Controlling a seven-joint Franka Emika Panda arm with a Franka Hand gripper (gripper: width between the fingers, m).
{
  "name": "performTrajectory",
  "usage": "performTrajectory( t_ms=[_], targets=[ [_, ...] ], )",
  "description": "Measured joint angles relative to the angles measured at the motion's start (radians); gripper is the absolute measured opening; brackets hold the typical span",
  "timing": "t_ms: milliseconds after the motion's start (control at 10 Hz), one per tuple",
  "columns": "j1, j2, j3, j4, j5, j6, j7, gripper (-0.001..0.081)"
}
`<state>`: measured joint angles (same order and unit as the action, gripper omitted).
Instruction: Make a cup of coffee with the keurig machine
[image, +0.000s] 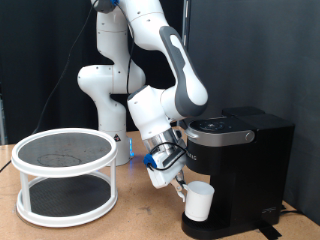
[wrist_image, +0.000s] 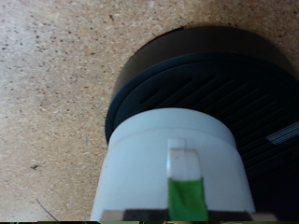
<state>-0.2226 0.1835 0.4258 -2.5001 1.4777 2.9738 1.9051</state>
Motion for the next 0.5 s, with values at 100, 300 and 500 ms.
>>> performTrajectory(
  t_ms=[100, 300, 500],
  targets=[
    [0.0, 0.007, 0.005, 0.004, 0.005, 0.002, -0.002, 0.0004],
    [0.0, 0.012, 0.008, 0.006, 0.013, 0.004, -0.005, 0.0102],
    [0.0, 0.021, 0.008, 0.008, 0.013, 0.007, -0.005, 0.0302]
  ],
)
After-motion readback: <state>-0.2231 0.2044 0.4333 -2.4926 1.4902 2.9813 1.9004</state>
